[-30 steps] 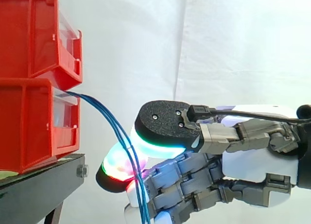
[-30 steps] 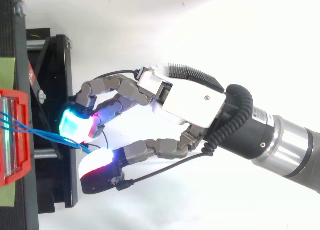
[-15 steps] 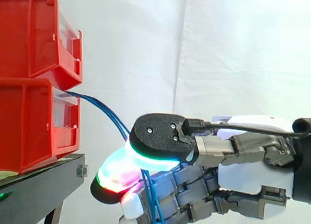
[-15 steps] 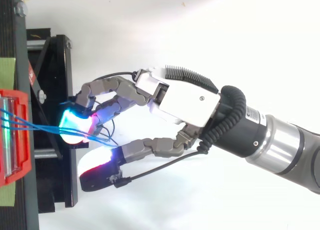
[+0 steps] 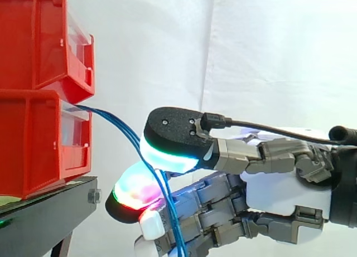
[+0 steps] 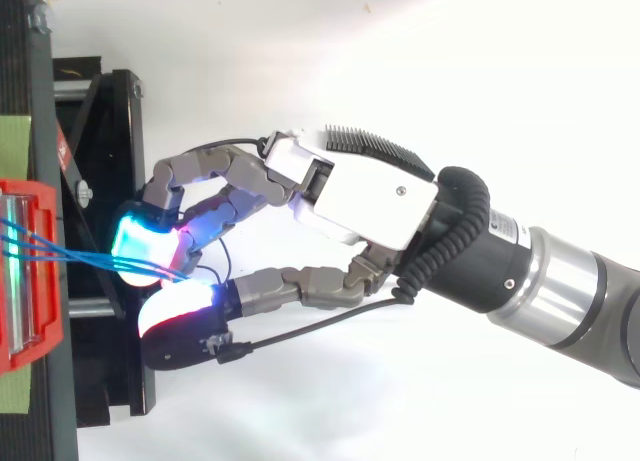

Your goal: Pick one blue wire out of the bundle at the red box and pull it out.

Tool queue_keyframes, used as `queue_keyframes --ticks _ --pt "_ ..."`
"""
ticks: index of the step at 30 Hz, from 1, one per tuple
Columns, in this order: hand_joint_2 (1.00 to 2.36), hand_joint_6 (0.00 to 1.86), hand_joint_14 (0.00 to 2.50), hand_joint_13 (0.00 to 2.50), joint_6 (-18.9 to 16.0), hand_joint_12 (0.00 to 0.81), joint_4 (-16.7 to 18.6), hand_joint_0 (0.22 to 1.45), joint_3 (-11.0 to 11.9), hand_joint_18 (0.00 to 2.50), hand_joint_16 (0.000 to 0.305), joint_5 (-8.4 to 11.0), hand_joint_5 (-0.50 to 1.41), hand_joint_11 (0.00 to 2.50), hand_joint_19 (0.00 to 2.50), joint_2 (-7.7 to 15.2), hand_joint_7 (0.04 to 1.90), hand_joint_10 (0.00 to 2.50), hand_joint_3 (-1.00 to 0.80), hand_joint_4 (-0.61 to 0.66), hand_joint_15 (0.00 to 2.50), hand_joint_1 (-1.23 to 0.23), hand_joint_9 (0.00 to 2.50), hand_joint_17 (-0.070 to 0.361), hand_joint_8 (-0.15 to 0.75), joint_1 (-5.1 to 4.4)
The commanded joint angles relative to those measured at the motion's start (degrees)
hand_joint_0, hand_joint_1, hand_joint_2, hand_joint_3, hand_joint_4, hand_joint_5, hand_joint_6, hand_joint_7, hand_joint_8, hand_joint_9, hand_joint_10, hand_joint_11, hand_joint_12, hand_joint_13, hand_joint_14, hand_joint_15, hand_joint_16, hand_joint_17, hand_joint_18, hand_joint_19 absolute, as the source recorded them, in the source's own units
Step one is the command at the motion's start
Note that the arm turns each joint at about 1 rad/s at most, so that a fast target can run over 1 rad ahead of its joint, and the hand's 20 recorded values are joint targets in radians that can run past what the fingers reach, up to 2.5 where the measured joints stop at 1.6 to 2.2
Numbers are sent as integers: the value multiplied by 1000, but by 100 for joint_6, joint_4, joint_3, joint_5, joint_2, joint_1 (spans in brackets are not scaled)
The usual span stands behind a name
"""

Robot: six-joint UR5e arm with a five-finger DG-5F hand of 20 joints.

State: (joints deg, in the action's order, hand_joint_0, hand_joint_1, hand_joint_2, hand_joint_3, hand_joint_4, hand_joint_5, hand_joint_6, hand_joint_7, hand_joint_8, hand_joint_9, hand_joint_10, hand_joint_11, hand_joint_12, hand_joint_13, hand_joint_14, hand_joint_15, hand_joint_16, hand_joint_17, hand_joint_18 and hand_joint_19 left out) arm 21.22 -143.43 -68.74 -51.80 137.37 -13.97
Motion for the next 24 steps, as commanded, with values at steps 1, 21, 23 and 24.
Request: queue_keyframes --ticks 1,21,23,24 --pt "1010 678 17 933 -4 383 -18 595 9 793 50 3 -114 533 627 0 1066 18 -377 209 426 -686 1087 112 307 26" --pt "1010 822 15 918 -91 372 -36 684 27 792 49 -23 -174 573 590 -53 878 19 -378 175 420 -860 1007 110 296 52" --pt "1008 825 15 917 -91 370 -89 694 27 792 49 -15 -174 575 581 -70 856 17 -392 177 417 -868 1011 109 296 52" --pt "1008 826 15 920 -100 370 -150 700 27 792 48 -15 -174 585 591 -79 847 17 -405 181 413 -872 1008 108 292 52"
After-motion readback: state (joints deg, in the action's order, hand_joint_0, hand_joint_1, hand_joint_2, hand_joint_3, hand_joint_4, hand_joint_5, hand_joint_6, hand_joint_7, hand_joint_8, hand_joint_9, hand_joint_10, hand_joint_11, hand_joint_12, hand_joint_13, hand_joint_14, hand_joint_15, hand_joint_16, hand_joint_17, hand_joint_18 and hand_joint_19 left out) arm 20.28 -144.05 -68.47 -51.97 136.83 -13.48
